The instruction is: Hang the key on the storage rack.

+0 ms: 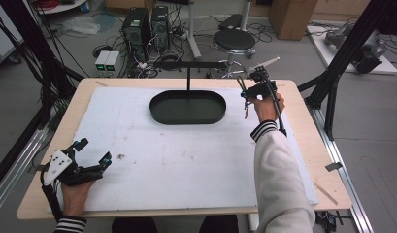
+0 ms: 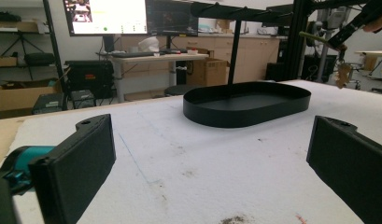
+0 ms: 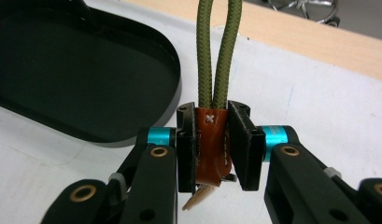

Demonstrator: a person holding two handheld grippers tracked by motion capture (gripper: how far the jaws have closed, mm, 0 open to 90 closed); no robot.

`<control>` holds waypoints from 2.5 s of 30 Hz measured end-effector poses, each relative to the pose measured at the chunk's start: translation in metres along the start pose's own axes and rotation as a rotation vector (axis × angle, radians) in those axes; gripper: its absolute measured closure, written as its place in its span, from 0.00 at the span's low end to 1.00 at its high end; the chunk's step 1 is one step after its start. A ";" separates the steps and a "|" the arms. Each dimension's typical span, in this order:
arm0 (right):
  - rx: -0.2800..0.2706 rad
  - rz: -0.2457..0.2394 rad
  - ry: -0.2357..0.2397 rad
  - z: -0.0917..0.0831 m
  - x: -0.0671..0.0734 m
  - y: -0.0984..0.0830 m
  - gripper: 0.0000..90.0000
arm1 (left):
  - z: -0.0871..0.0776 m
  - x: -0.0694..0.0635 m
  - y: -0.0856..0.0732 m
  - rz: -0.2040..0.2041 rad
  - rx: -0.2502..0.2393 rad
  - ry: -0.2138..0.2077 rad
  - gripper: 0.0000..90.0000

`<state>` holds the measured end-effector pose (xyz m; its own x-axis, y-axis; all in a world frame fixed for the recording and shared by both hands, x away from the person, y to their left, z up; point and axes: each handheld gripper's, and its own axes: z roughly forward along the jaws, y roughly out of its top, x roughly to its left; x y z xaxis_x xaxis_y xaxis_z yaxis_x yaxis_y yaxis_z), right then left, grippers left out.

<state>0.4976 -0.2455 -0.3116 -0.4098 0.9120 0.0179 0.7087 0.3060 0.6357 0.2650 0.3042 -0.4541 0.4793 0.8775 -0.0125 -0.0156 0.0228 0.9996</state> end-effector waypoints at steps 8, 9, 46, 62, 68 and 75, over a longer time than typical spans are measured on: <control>-0.068 -0.039 0.002 -0.021 0.013 0.000 0.82 | 0.000 0.000 0.000 0.000 -0.001 0.000 0.02; -0.068 -0.033 0.005 -0.022 0.014 -0.001 0.82 | 0.000 0.000 0.000 0.000 -0.002 0.000 0.02; -0.500 -0.148 0.093 -0.013 0.046 -0.027 0.82 | 0.000 0.000 0.000 0.003 -0.007 0.001 0.02; -0.536 -0.141 0.081 0.005 0.050 -0.023 0.82 | 0.000 -0.001 0.000 0.004 -0.006 0.001 0.02; -0.524 -0.139 0.074 0.016 0.052 -0.021 0.82 | 0.000 -0.001 0.000 0.005 -0.006 0.002 0.02; -0.514 -0.165 0.036 0.025 0.059 -0.017 0.82 | 0.000 0.000 0.000 0.004 -0.004 0.001 0.02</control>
<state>0.4754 -0.1901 -0.3409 -0.5181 0.8503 -0.0932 0.2649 0.2631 0.9277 0.2645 0.3042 -0.4542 0.4784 0.8781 -0.0085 -0.0208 0.0210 0.9996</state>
